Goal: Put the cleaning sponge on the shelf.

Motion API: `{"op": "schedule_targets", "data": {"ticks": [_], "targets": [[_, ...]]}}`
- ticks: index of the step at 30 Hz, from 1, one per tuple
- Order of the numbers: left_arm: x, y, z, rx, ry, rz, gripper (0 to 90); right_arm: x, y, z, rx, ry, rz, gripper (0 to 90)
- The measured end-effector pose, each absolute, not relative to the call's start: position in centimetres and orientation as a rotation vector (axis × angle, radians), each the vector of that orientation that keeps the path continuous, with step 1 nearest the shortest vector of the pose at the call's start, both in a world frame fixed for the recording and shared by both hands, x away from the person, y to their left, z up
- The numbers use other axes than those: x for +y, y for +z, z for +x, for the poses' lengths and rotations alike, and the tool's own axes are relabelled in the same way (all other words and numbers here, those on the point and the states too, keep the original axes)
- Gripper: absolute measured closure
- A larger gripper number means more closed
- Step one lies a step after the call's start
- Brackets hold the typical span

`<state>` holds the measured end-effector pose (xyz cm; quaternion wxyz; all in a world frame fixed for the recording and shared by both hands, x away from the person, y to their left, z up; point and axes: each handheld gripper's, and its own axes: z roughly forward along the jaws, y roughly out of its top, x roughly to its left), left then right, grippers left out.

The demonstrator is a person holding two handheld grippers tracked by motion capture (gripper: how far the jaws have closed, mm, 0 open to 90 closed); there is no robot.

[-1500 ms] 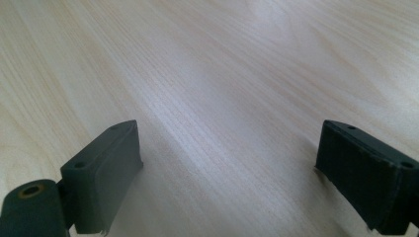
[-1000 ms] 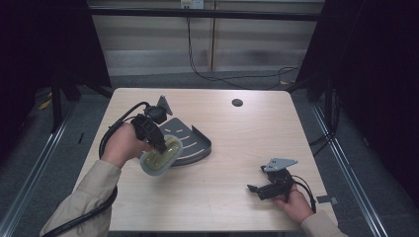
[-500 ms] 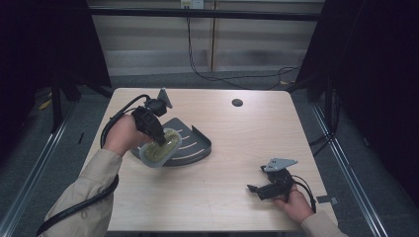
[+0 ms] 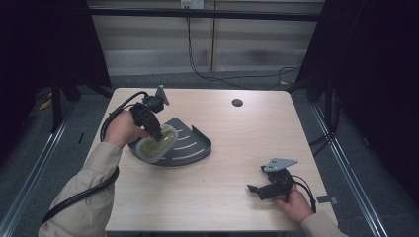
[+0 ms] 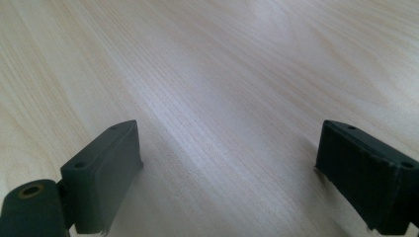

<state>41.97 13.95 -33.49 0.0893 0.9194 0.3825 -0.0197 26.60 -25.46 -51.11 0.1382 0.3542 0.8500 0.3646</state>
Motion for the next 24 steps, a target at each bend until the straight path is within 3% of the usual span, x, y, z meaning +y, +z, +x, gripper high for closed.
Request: {"op": "schedule_targets", "data": {"ticks": [24], "targets": [[15.5,-35.3,44.8,1.148,-0.041,2.723,71.9,-25.5,-51.1,26.6,2.458,1.054,1.024,9.3]]}}
